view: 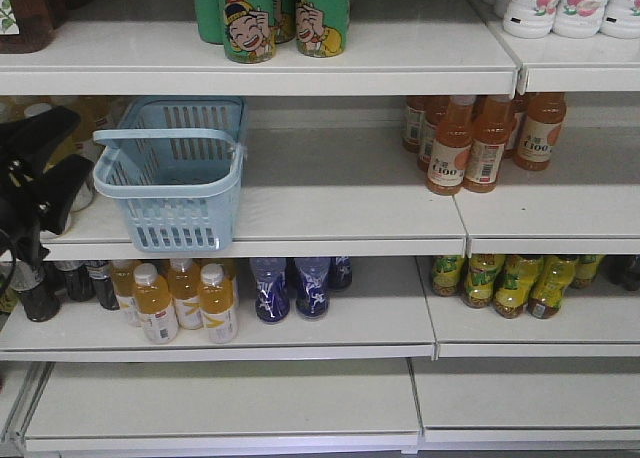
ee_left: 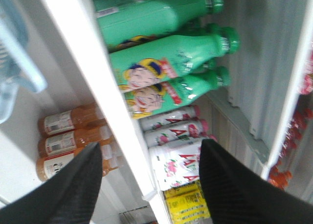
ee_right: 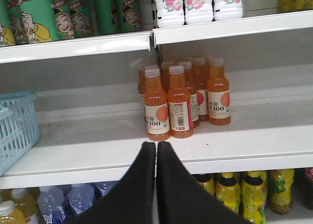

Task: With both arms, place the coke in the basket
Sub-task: 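Hook the left gripper under the light-blue basket handle and close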

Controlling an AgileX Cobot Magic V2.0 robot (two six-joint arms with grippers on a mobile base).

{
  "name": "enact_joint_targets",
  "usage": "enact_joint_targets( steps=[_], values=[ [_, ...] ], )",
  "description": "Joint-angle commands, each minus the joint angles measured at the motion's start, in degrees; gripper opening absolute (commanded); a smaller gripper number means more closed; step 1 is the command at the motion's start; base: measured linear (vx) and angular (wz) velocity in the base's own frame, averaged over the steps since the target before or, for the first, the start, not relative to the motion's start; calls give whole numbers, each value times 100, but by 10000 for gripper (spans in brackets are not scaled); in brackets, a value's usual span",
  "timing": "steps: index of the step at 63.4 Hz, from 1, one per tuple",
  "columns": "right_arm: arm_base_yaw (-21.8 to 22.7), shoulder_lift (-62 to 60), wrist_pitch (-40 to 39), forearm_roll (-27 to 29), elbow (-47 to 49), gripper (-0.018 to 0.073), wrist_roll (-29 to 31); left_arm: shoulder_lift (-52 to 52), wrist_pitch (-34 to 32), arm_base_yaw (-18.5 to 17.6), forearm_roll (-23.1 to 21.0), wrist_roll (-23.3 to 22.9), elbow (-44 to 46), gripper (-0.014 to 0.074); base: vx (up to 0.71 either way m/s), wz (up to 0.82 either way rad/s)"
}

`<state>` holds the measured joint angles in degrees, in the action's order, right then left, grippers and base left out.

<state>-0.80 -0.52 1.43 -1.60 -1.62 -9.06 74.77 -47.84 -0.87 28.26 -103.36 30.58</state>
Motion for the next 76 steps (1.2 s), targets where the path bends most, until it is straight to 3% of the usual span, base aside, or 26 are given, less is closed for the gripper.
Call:
enact_joint_targets(
  steps=[1, 10, 33, 44, 55, 66, 76],
  values=[
    [14, -104, -419, -16, -83, -5, 66, 415, -862, -17, -471, -50, 238, 435, 0, 0],
    [14, -104, -413, -16, -83, -5, 66, 1306, -1323, -17, -641, -50, 637, 435, 0, 0],
    [14, -104, -413, -16, -83, -5, 66, 2781, -1300, -17, -662, -206, 2050, 435, 0, 0],
    [14, -104, -399, -16, -83, -5, 66, 3221, -1270, -17, -683, -758, 2352, 435, 0, 0],
    [14, -104, -394, -16, -83, -5, 66, 3520, -1295, -17, -706, -783, 2647, 435, 0, 0],
    [14, -104, -394, -16, -83, -5, 66, 3580, -1077, -17, -703, -776, 2966, 435, 0, 0],
    [14, -104, -394, -16, -83, -5, 66, 3581, -493, -17, -658, -782, 3149, 435, 0, 0]
  ],
)
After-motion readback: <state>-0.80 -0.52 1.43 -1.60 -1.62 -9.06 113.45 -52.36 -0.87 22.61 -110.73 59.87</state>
